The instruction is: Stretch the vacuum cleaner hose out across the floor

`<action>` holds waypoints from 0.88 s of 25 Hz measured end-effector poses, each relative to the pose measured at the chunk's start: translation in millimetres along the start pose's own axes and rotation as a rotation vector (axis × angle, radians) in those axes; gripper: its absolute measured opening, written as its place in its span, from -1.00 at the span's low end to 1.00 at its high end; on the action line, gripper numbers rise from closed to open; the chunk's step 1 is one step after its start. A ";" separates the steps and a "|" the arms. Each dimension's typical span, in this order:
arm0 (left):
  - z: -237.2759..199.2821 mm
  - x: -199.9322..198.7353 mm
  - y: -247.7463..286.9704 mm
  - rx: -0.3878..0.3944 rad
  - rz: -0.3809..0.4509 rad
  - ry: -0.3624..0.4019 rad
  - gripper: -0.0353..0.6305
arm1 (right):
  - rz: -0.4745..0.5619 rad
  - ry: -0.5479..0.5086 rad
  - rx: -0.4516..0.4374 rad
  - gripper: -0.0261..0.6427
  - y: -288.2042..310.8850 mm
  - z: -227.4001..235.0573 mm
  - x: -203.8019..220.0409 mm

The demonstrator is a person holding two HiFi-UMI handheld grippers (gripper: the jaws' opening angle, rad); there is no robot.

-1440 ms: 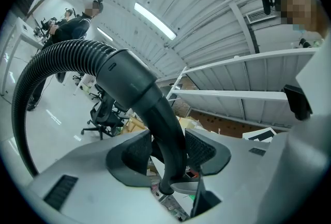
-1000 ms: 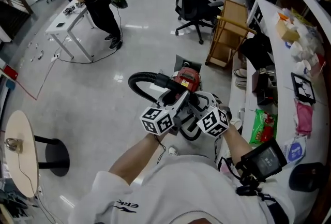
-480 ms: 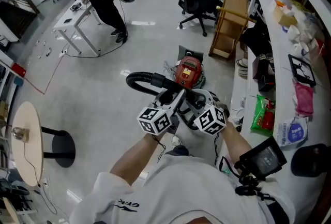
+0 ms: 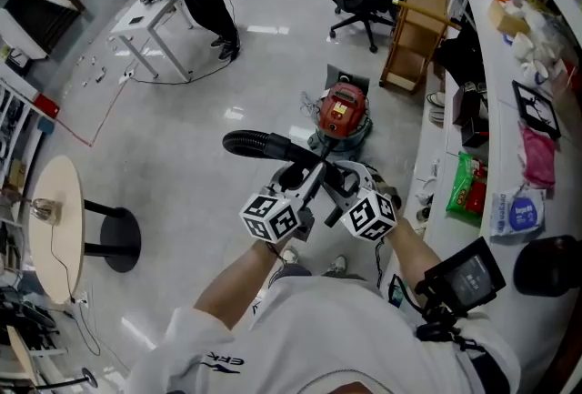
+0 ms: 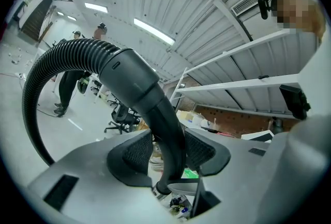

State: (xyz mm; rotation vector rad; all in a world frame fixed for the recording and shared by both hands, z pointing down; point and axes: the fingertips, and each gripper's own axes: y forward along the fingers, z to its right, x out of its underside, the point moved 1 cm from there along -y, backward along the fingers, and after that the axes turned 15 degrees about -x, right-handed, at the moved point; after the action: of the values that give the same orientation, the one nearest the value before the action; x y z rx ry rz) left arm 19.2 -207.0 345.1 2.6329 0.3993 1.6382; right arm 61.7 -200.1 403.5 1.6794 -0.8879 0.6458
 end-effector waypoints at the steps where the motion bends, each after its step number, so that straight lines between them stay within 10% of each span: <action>1: -1.4 1.7 -5.6 -0.006 0.000 0.003 -0.32 | 0.004 -0.001 -0.003 -0.45 1.9 -5.8 -1.3; 22: -44.1 51.5 -144.3 0.054 -0.087 0.002 -0.32 | -0.055 0.014 0.009 -0.38 52.3 -143.8 -44.8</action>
State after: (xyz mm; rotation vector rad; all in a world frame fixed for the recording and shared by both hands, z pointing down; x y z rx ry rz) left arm -28.2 -61.3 389.2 2.6111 0.5575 1.6266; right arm -4.3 -58.8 436.9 1.6995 -0.8264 0.6244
